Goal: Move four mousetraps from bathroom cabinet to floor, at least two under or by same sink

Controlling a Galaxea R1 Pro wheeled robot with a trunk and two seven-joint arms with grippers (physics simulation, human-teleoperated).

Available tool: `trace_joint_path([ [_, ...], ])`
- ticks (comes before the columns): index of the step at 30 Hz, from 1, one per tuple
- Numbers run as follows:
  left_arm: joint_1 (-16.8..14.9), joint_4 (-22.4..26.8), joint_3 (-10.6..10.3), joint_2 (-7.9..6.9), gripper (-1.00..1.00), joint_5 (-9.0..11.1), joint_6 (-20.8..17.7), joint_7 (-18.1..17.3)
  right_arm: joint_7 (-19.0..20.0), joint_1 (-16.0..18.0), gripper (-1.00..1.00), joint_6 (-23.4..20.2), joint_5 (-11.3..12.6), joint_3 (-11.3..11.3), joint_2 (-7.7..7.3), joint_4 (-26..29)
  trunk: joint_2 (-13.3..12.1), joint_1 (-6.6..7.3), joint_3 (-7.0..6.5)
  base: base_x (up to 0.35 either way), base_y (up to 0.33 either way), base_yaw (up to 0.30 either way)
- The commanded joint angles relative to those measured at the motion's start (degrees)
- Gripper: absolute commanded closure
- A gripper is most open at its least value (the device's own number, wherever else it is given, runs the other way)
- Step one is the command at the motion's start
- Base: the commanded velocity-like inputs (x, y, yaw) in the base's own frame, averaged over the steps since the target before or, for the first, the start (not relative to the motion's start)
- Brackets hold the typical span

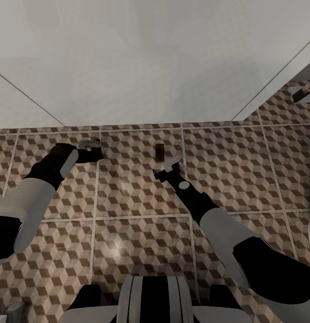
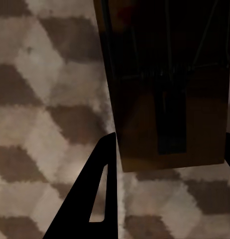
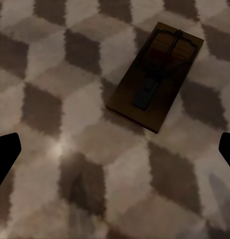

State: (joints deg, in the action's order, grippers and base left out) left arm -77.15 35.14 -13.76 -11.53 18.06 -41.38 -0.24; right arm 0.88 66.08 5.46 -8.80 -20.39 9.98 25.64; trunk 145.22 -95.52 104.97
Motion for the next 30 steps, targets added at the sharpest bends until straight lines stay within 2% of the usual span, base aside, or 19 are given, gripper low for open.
trace_joint_path([
  [1,-0.02,0.1,-0.3,-0.05,1.0,-0.04,-0.2,0.05,0.08,0.03,-1.0,0.16,-0.52,0.09,0.02,-0.06,0.01,0.01,0.03,0.0,0.0,0.0],
  [19,-0.01,-0.35,-0.3,0.1,1.0,-0.04,-0.2,0.06,0.08,0.01,-1.0,0.16,-0.52,0.09,0.02,-0.07,0.01,0.01,0.03,0.0,0.0,0.0],
  [20,-0.01,-0.36,-0.3,0.1,-1.0,-0.04,-0.2,0.06,0.08,0.01,-1.0,0.16,-0.52,0.09,0.02,-0.07,0.01,0.01,0.03,0.0,0.0,0.0],
  [30,-0.04,-0.94,-0.38,0.1,-1.0,-0.04,-0.2,-0.02,0.08,0.01,-1.0,0.17,-0.52,0.09,0.02,-0.07,0.01,0.01,0.03,0.0,0.0,0.0],
])
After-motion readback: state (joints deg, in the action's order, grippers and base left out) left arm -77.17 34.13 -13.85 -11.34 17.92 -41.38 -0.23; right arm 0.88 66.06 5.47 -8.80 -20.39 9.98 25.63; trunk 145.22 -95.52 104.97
